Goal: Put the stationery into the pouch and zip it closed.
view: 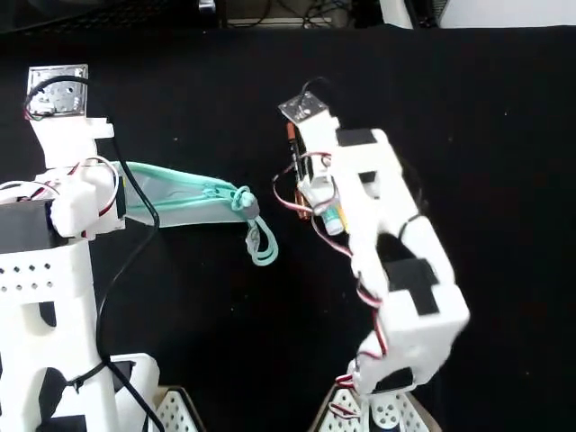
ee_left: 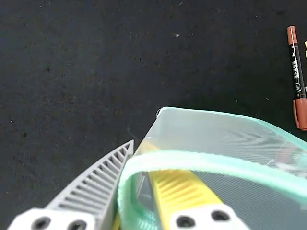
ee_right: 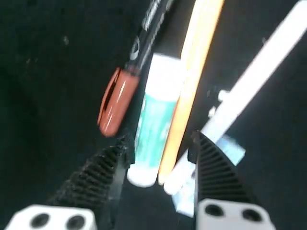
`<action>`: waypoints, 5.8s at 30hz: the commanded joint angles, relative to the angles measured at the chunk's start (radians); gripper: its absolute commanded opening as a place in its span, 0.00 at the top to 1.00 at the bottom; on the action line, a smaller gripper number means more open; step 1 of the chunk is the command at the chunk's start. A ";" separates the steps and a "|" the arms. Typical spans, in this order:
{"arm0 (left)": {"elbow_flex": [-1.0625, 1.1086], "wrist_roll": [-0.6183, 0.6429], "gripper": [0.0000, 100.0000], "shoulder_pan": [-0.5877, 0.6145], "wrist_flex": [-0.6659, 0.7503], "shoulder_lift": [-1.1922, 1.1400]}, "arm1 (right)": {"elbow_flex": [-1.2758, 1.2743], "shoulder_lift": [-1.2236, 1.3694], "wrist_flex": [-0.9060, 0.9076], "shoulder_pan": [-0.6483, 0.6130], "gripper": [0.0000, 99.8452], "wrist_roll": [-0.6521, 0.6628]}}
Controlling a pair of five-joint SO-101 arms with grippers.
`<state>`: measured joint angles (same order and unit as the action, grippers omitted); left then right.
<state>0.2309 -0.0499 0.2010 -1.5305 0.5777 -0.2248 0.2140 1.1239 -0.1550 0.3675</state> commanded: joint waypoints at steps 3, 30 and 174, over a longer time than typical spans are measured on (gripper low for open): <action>0.015 -0.005 0.97 -0.010 0.014 -0.006 | -0.186 -0.285 -0.043 0.006 0.81 0.025; 0.015 -0.002 0.97 -0.010 0.014 -0.006 | 0.605 0.481 -0.060 -0.115 0.81 -0.107; 0.053 -0.006 0.97 -0.012 0.014 -0.008 | -0.364 -1.248 -1.080 -0.710 0.99 -0.201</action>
<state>0.2555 -0.0483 0.1964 -1.5259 0.5777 -0.6544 -1.0671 0.0453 -0.8546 0.1772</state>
